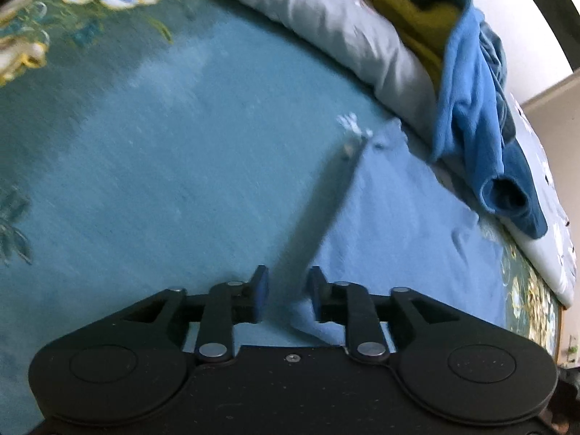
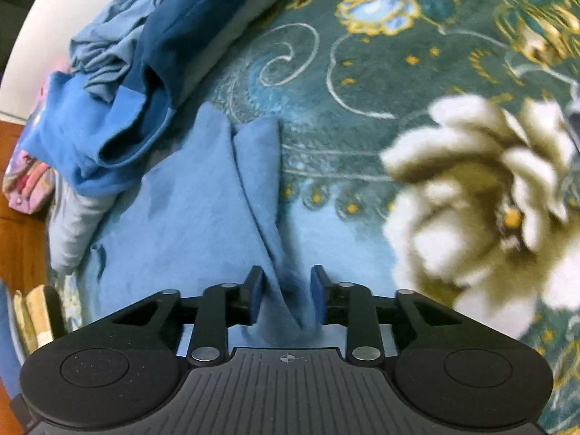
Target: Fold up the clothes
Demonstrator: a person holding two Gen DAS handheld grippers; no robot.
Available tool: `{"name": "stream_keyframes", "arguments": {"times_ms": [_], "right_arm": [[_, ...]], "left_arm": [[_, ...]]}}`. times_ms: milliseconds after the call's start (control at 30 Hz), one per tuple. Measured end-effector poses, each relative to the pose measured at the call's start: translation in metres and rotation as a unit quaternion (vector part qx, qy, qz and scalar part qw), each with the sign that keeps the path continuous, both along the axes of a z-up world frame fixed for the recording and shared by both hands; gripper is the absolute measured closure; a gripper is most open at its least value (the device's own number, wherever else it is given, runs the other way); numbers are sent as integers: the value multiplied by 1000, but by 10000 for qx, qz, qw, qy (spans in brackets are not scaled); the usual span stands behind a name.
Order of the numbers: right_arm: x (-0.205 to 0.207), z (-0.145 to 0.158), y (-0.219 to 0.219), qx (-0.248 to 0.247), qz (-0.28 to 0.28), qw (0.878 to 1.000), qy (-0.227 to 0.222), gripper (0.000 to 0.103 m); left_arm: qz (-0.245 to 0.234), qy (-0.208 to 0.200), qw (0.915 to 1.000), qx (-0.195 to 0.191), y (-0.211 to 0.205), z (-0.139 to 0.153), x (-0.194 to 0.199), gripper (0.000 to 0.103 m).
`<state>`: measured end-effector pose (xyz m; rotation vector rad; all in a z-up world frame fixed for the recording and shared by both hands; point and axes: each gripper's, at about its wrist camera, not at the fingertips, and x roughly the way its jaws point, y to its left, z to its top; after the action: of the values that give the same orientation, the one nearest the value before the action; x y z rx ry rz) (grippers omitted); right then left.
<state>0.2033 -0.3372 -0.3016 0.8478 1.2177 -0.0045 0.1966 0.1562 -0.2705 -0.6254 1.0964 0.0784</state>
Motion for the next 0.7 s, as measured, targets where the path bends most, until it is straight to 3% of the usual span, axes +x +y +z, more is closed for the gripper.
{"name": "stream_keyframes", "arguments": {"times_ms": [133,167,200,300,467,533,667,700], "right_arm": [[-11,-4,-2,87,-89,9999,61,77],[-12,-4,-1,79,-112,9999,55,92],[-13,-3,0,48,-135,9999,18,98],[-13,-1,0,-91,-208,9997,19,101],[-9,2,-5,-194,-89,9998,-49,100],[-6,7,-7,-136,-103,9995,-272,96],[16,5,-4,-193,-9,9988,-455,58],[23,2,0,-283,112,9986,-441,58]], "left_arm": [[69,-118,9998,137,1,12,1,78],[89,-143,9997,154,1,15,1,77],[107,-168,9997,166,1,18,1,76],[71,-261,9995,167,-3,24,3,76],[-467,-500,9976,139,-27,34,14,73],[-693,-586,9958,78,-39,35,22,70],[-1068,-596,9923,-204,-76,25,41,71],[-1196,-585,9907,-264,-88,21,46,72]]}}
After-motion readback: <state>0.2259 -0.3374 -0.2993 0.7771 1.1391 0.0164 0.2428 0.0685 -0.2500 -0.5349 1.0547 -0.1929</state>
